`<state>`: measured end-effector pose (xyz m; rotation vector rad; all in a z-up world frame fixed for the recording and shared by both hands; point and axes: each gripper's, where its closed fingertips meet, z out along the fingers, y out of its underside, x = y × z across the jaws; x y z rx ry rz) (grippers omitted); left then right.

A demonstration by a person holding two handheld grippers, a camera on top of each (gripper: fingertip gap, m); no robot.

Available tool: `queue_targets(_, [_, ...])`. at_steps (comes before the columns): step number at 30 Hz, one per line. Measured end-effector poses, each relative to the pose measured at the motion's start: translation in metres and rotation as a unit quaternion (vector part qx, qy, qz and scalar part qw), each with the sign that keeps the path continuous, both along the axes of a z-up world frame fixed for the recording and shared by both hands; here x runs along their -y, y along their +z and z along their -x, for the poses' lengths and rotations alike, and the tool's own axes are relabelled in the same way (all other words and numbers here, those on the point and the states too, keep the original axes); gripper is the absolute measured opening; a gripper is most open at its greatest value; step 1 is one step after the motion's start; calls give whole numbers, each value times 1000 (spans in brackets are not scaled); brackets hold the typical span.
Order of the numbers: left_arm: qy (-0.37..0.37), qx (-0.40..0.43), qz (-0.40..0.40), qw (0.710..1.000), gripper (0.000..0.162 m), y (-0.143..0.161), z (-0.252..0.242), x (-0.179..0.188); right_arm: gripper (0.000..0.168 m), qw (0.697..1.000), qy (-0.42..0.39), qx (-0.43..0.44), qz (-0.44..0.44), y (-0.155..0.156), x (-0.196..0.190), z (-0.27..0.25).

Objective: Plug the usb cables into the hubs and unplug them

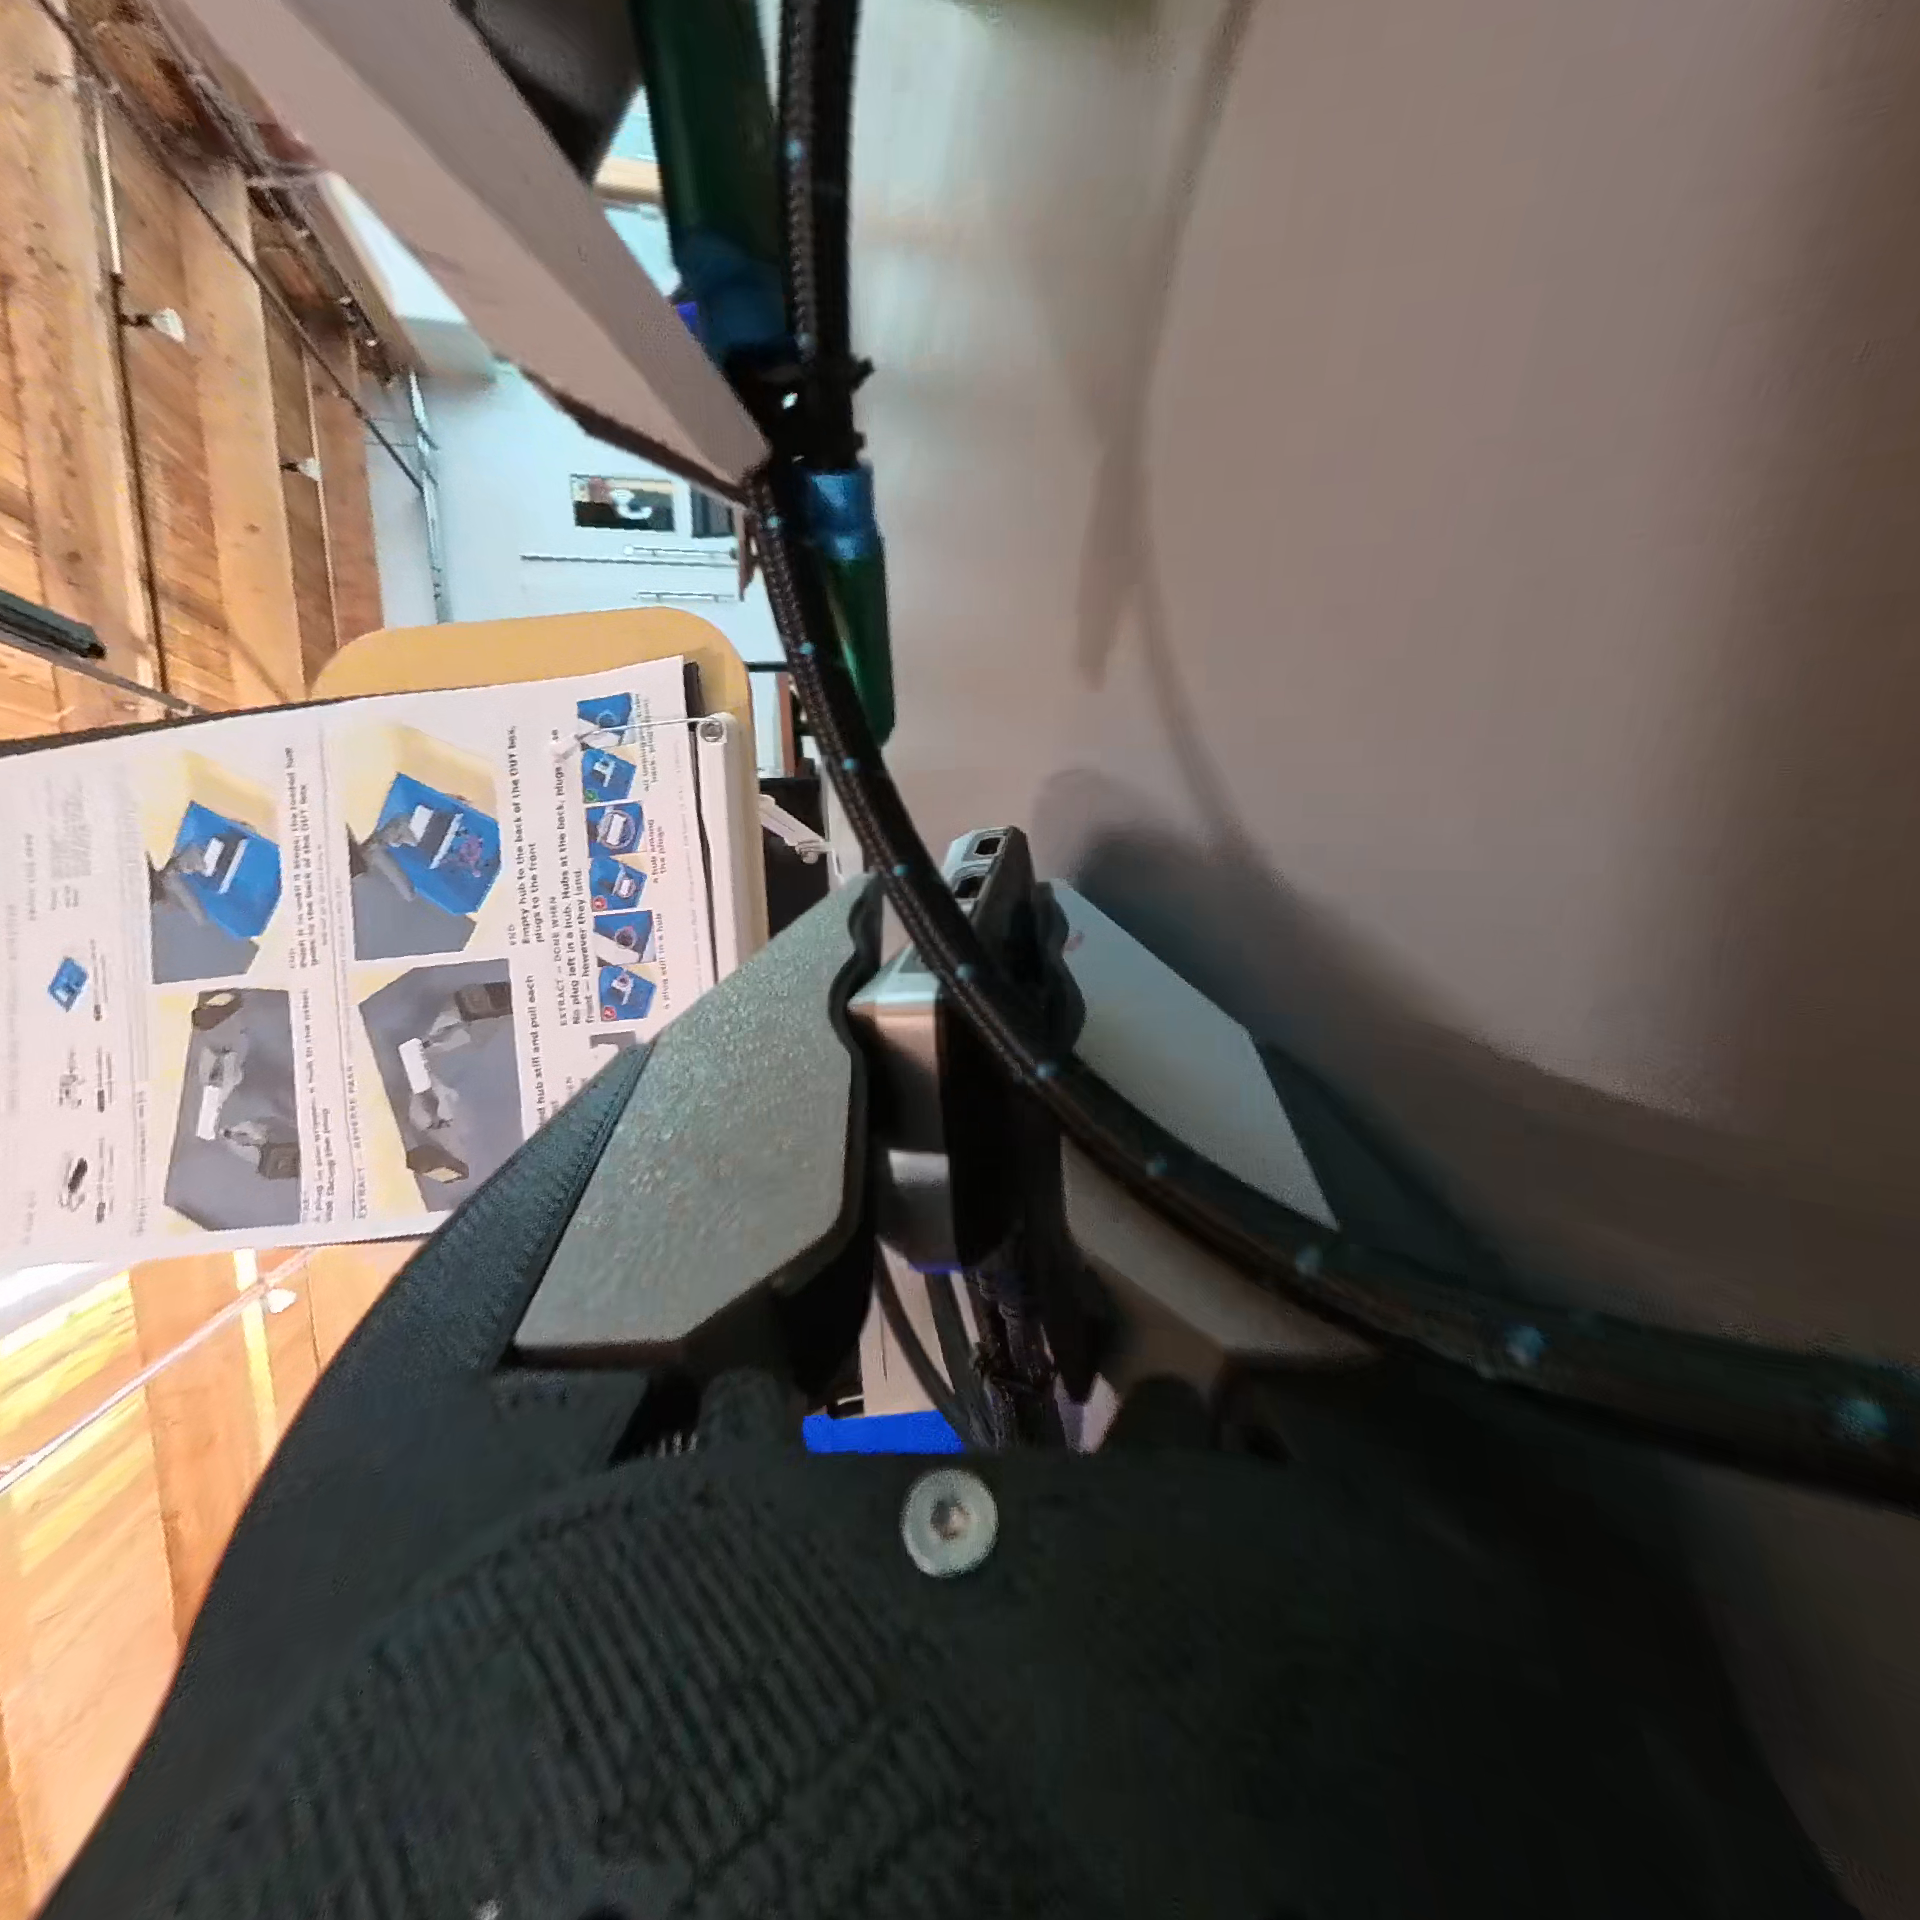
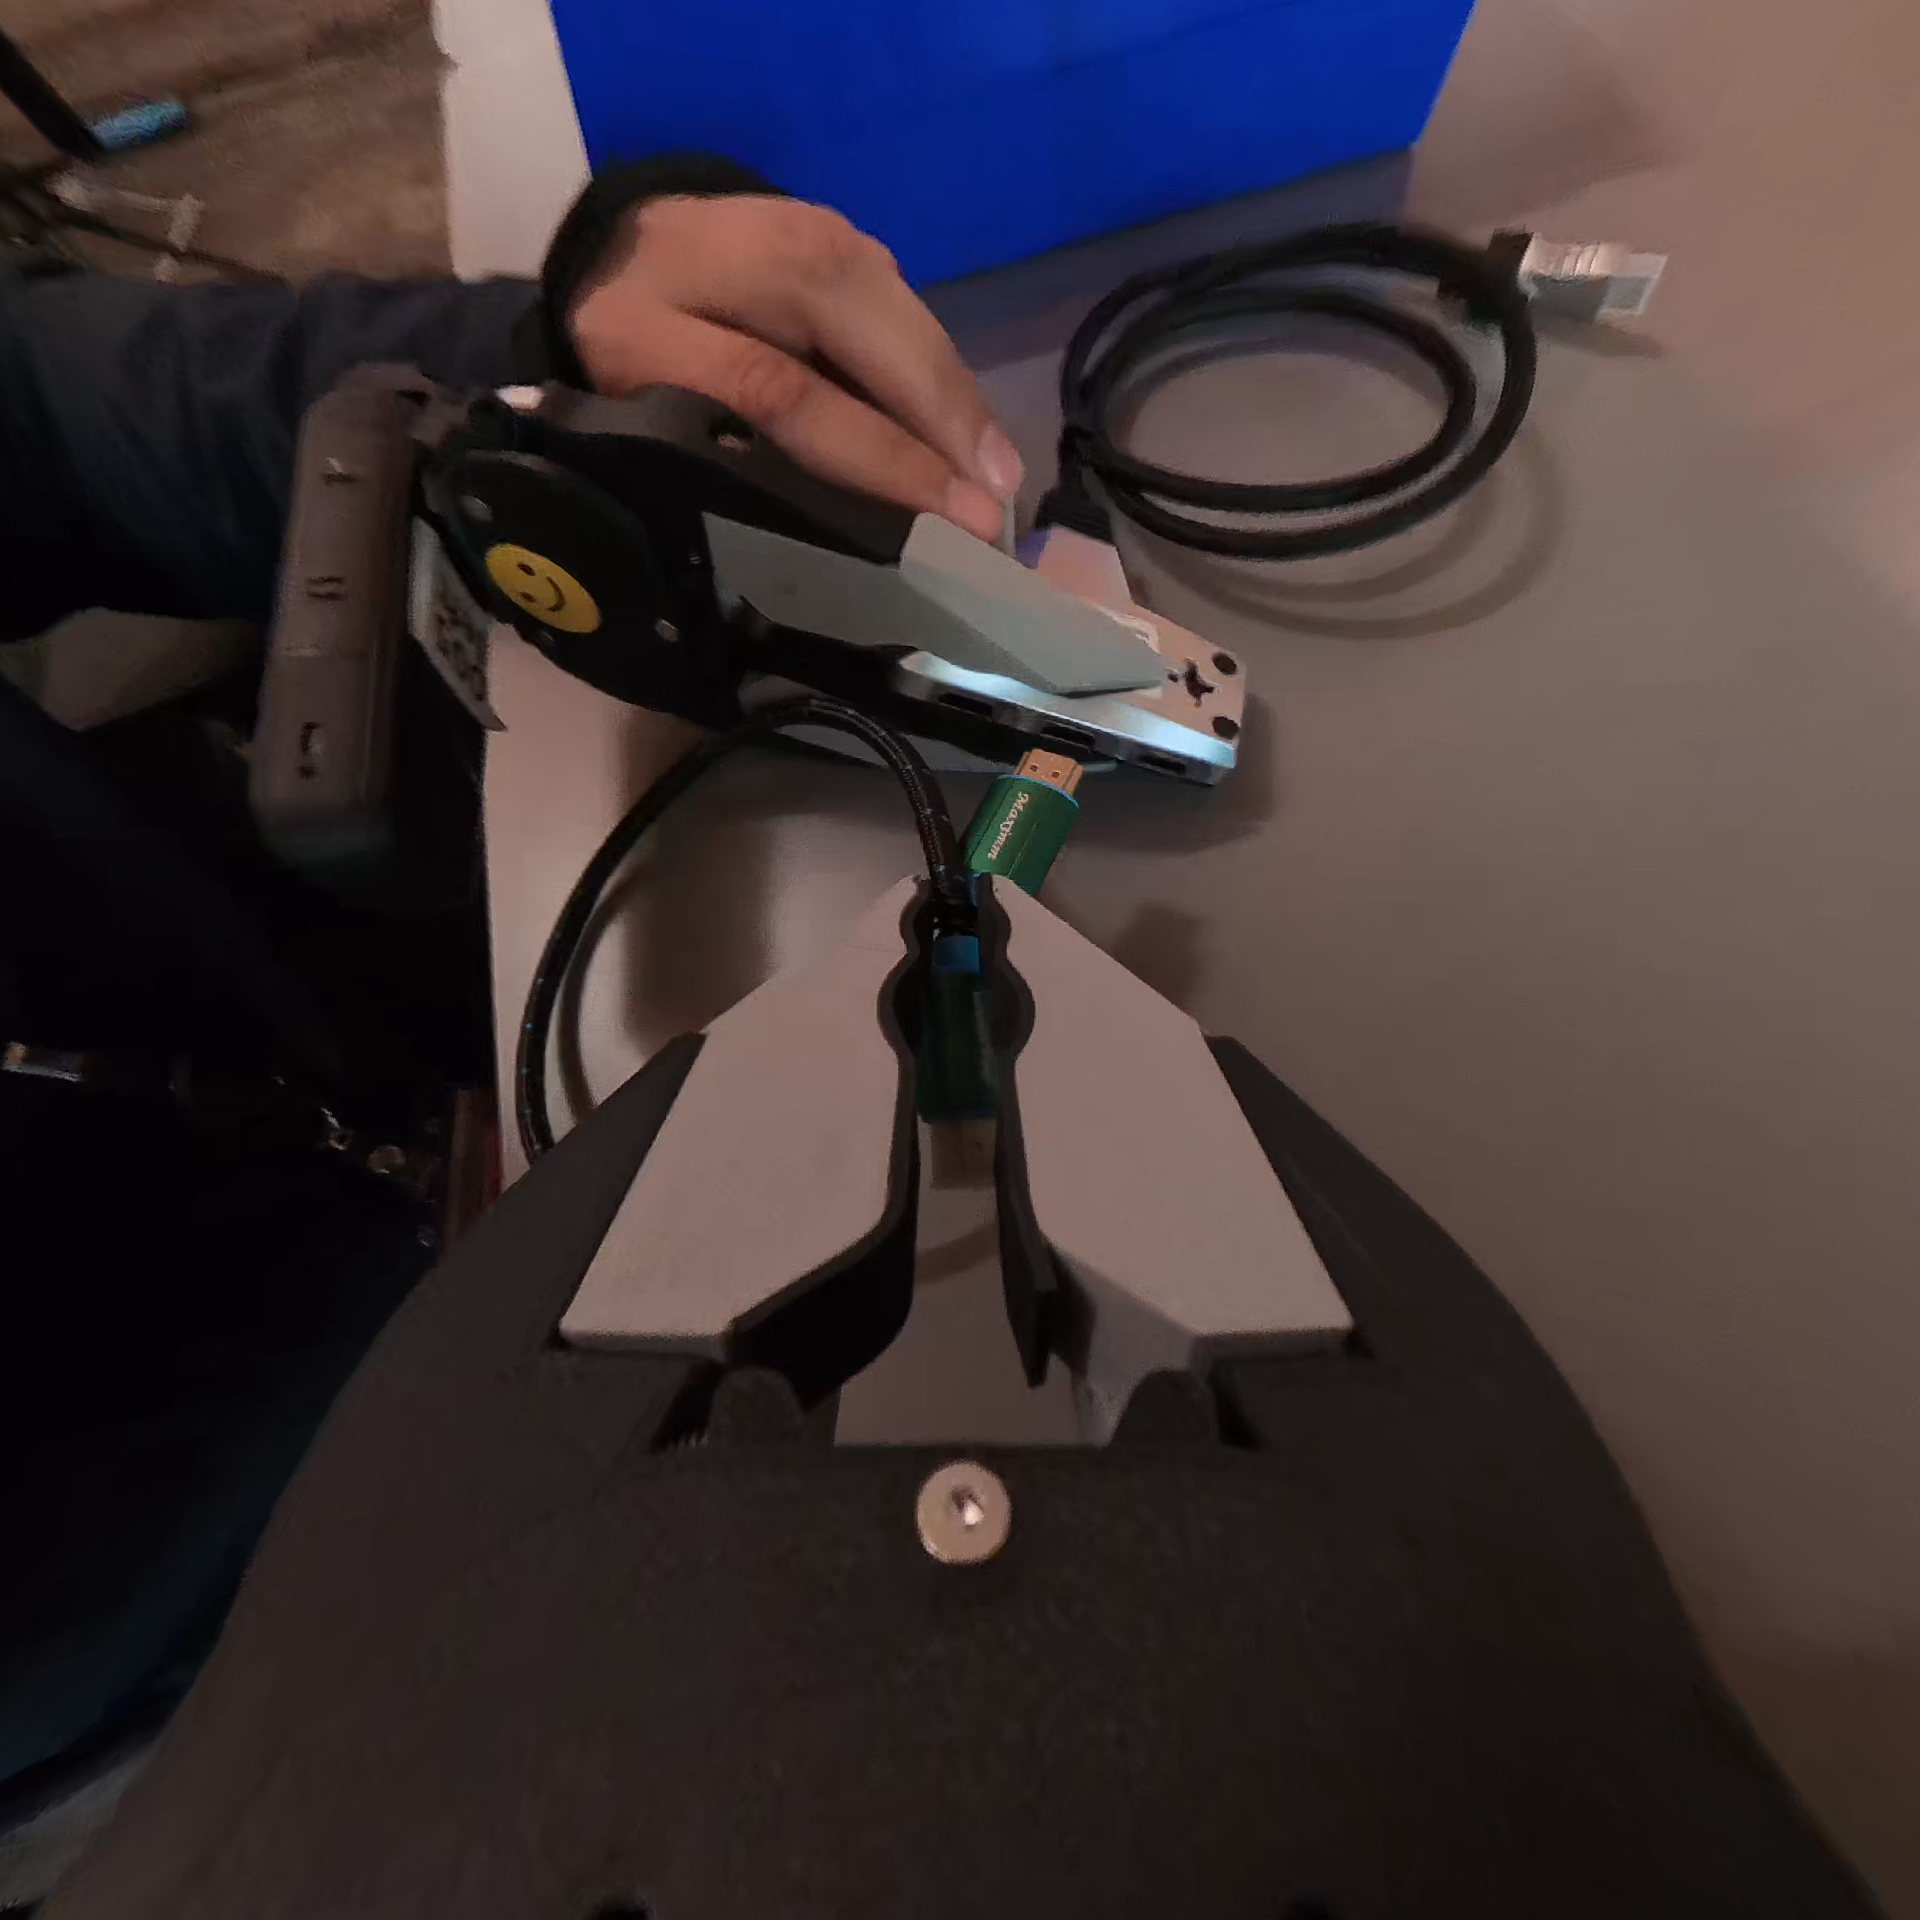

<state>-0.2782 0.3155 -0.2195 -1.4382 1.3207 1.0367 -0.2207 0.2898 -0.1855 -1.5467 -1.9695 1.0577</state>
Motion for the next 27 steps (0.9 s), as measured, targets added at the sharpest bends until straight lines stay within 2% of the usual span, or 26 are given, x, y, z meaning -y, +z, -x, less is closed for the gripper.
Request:
queue_targets(4, [-1, -3, -8, 1000, 28, 1, 2, -2, 4, 998, -30, -41, 40, 17, -9, -4])
queue_targets(8, [-5, -30, -30, 999, 34, 2, 1, -2, 4, 998, -54, -28, 12, 12, -23, -15])
queue_targets(11, [2, 26, 7, 1000, 50, 2, 1, 4, 4, 997, -68, -22, -4, 10, -27, -21])
queue_targets(13, [-7, 33, 33, 999, 60, 7, 1, 9, 4, 997, -71, -27, -6, 13, -29, -25])
queue_targets(17, [1, 103, 146, 984, 80, 15, 8, 23, 4, 996, -69, -50, 3, 24, -27, -31])
queue_targets(20, [-22, 126, 157, 979, 77, 34, 10, 37, 3, 995, -57, -79, 26, 37, -19, -36])
queue_targets(23, [-45, 107, 110, 987, 63, 58, 11, 46, 0, 993, -52, -103, 29, 49, -13, -41])
queue_targets(27, [-39, 77, 95, 992, 62, 67, 9, 48, 0, 993, -56, -97, 21, 48, -12, -38])
